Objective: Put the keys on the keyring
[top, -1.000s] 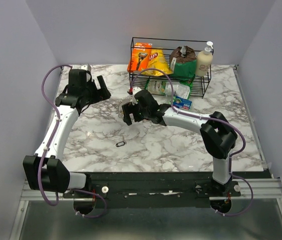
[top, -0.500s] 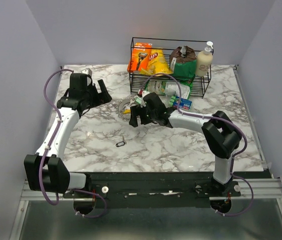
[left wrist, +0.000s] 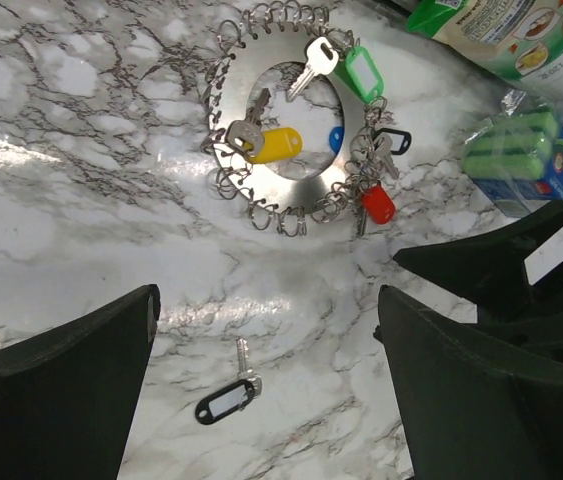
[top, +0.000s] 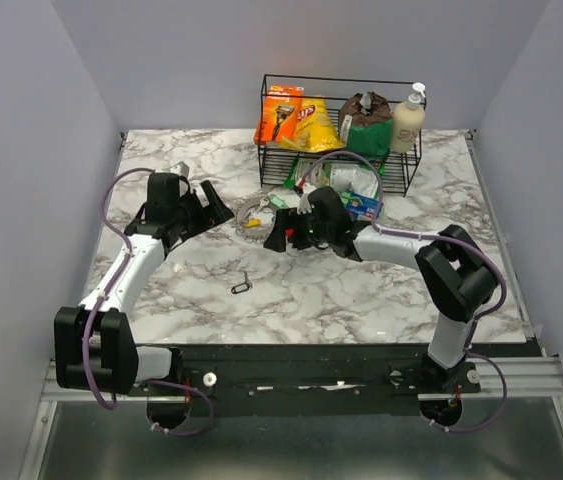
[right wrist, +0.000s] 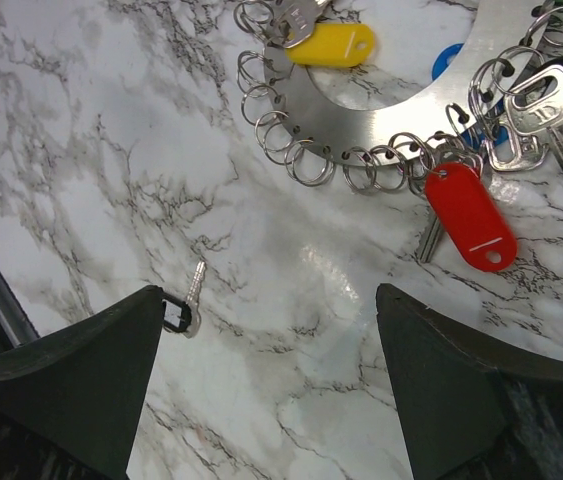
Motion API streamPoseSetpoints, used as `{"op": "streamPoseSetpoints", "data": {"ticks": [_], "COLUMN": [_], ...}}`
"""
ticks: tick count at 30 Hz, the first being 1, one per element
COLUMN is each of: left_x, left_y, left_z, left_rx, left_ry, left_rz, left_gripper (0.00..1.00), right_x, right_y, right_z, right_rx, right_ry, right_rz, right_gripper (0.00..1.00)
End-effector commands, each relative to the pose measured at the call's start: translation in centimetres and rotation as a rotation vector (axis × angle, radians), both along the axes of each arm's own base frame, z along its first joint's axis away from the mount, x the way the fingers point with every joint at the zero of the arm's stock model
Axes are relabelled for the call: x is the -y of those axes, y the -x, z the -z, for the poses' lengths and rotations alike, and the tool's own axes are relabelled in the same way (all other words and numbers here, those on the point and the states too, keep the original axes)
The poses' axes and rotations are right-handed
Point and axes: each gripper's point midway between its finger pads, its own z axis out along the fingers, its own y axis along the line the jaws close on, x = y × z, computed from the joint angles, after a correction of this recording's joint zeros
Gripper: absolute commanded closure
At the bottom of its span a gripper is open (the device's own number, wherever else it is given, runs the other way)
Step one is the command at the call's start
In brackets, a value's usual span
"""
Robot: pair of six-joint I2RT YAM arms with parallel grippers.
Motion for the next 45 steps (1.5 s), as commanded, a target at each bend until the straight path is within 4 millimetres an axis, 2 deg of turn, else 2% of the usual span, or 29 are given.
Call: {"op": "streamPoseSetpoints", "data": {"ticks": [1, 5, 13, 21, 23, 31, 36, 45], "left_x": [1.8, 2.9, 4.2, 6.8, 7.5, 10.3, 10.5, 9.7], "left_y": [-1.0, -1.4, -2.1, -2.4, -2.5, -2.9, -3.3, -3.9], "left_z": [-1.6, -1.3, -0.6, 0.3, 0.4, 2.2, 3.7, 3.8], "left_rx": [0.106, 0.107, 0.081, 0.048, 0.046, -0.005, -0.040, -0.028], "left_ry": [0.141, 0.212, 0.205, 0.186, 0.179, 0.112, 0.087, 0.056], "left_rz": [0.019, 0.030, 0.052, 0.113, 0.135, 0.185, 0.166, 0.118], "left_gripper": [0.01, 0.01, 0.01, 0.02, 0.07, 0.11, 0.16, 0.20], "right_x": [-0.8, -0.9, -1.6, -1.8, -1.8, -2.1, -2.2, -2.3], "right_y": [0.4, 0.2, -0.6, -1.1, -1.4, -2.3, -2.7, -3.4], "right_z": [-1.4, -1.1, -0.3, 0.6, 0.7, 1.2, 1.7, 2.4], "right_rx": [0.010, -0.003, -0.017, -0.017, -0.011, 0.007, 0.008, 0.011], "right_ry": [-0.075, -0.092, -0.116, -0.107, -0.106, -0.104, -0.099, -0.102], "right_rz": [-0.023, -0.011, -0.018, -0.007, -0.003, 0.016, 0.028, 0.055], "right_gripper": [0.07, 0.08, 0.12, 0.15, 0.16, 0.21, 0.25, 0.32]}}
